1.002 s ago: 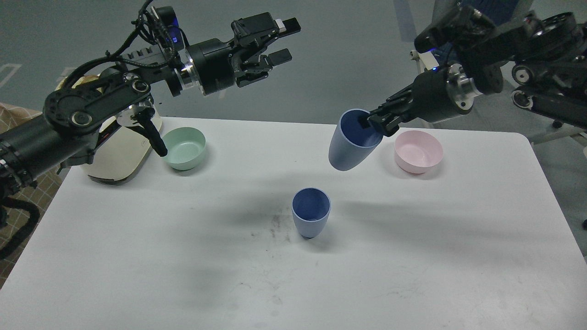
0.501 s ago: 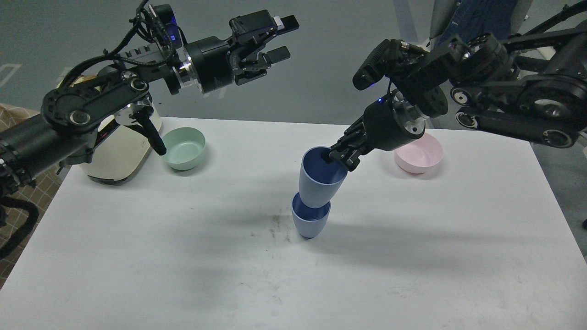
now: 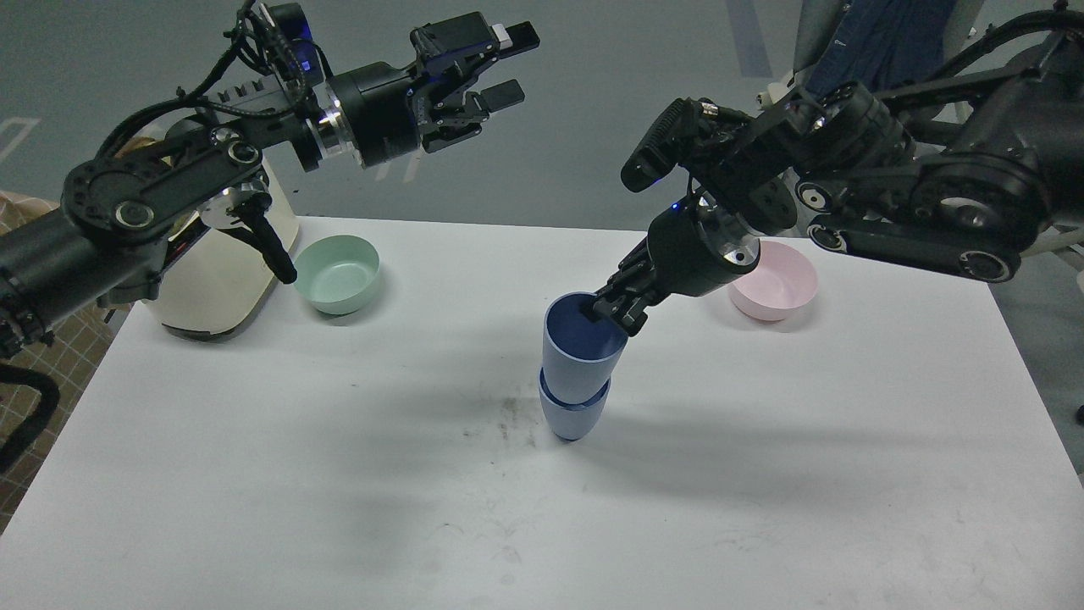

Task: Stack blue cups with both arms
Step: 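Lower the held cup into the centered blue cup and release it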

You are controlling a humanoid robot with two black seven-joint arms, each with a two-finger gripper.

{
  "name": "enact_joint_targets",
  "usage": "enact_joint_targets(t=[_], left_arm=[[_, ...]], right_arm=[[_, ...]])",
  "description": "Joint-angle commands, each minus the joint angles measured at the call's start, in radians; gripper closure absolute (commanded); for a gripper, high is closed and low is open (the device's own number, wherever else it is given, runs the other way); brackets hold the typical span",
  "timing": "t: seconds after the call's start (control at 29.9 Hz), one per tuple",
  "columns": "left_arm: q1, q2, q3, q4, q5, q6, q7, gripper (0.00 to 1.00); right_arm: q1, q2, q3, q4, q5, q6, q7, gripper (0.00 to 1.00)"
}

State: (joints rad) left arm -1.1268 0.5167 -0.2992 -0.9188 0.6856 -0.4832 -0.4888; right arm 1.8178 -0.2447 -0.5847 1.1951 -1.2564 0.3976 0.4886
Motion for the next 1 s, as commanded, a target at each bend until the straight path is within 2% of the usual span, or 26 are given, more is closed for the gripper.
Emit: enact_joint_targets(t=[0.0, 0.94, 0.97], left_arm=[[0.001, 0.000, 0.000, 0.000, -0.001, 0.000, 0.000, 0.17], [0.004, 0.020, -0.015, -0.002, -0.001, 0.000, 0.000, 0.17], [0.004, 0.019, -0.015, -0.002, -0.001, 0.000, 0.000, 0.17]], right_arm=[[-0.002, 0.002, -0.001, -0.014, -0.001, 0.000, 0.000, 1.00], [-0.060, 0.061, -0.027, -0.080, 0.005, -0.026, 0.000, 1.00], [-0.061, 0.061, -0.027, -0.080, 0.005, -0.026, 0.000, 0.97]])
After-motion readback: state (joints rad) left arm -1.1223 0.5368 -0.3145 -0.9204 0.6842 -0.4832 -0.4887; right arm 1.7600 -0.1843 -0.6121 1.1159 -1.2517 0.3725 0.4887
